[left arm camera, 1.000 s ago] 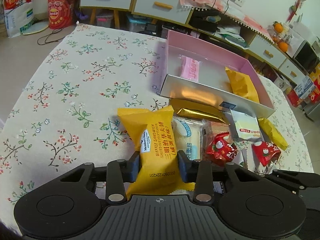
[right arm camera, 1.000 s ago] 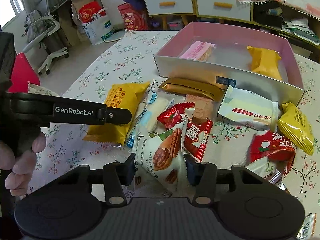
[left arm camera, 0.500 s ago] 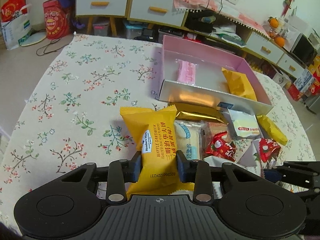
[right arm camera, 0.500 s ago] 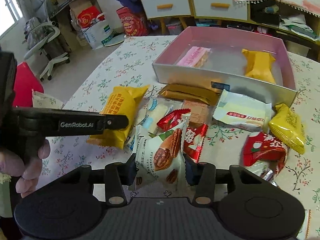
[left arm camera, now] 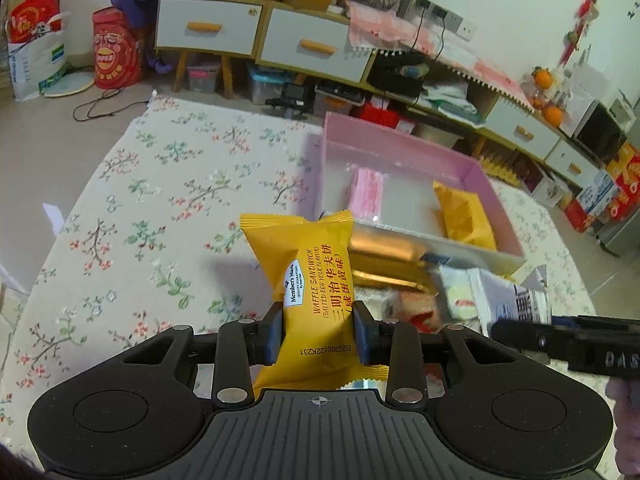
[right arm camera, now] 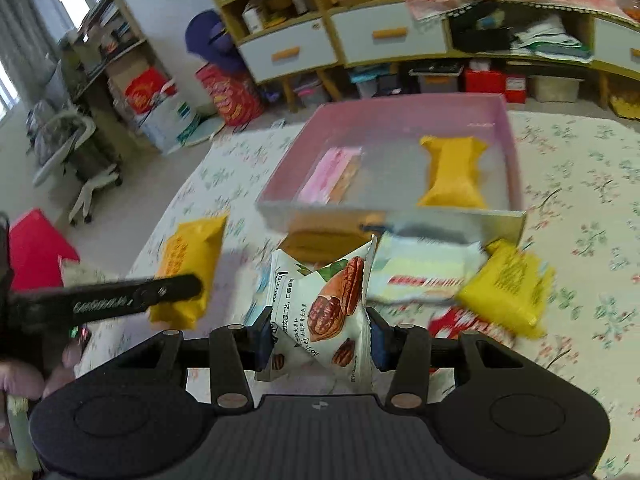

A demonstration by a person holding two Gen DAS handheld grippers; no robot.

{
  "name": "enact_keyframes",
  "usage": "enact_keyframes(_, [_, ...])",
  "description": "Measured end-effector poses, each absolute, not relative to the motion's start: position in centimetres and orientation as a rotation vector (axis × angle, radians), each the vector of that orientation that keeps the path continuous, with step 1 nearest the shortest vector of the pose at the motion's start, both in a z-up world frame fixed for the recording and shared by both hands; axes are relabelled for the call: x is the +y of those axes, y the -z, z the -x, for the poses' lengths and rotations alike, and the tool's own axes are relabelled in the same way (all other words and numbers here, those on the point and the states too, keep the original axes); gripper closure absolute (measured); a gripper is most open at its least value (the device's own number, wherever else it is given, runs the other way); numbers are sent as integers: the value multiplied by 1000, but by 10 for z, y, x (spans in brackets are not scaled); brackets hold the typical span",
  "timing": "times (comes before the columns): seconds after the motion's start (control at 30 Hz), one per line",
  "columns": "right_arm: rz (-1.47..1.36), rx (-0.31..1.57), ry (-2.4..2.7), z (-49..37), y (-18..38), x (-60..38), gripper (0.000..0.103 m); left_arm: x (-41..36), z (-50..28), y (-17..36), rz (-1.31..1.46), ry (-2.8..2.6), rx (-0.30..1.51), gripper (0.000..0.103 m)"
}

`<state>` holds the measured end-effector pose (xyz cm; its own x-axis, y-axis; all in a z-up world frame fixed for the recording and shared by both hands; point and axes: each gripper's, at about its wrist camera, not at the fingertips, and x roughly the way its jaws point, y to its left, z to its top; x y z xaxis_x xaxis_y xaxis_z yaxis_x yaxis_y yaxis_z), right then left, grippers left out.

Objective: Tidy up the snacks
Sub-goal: 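Lower both held packs into the box and open both tools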

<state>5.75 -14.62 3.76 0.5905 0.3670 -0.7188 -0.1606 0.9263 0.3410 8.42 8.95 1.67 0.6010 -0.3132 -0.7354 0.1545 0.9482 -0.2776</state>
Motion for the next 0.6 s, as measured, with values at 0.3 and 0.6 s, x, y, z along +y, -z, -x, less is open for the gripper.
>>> enact_keyframes(0.3, [-335,828,-208,-86,-49,-179,87,53,-106,-39,204,349,838,71])
enact_keyframes(0.6, [-448,782,-116,-116,-49,-205,87,-9,-157,-38,175,417,881,71])
